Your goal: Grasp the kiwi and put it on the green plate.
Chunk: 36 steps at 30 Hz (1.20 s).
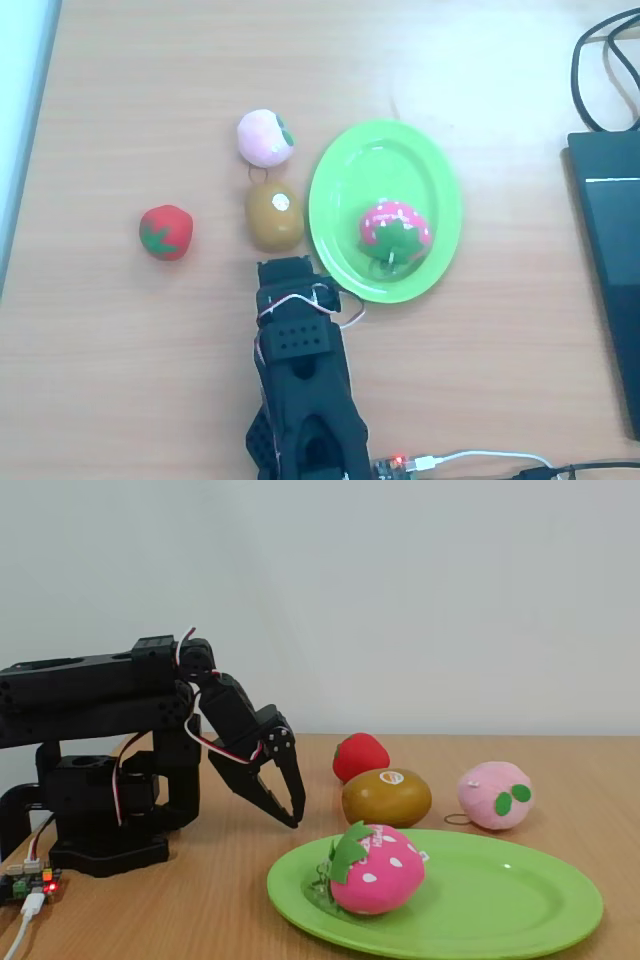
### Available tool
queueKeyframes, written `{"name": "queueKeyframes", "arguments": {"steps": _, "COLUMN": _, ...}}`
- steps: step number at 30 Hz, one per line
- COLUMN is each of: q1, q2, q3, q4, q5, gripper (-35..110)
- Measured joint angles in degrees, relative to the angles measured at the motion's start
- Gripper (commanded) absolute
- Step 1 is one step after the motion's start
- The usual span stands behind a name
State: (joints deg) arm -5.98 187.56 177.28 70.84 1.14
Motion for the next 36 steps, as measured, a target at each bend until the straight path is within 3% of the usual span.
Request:
{"name": "queueKeyframes", "arguments": {"steps": 24, "q1": 0.0, "q2": -1.23, "q3": -3.08, "q4": -0.44, "q5": -2.64, "gripper": -8}}
{"name": "queueKeyframes", "arguments": {"steps": 36, "q1": 1.85, "q2": -12.92, "q3": -21.27, "q4": -0.44, "q5": -5.1, "gripper": -8}}
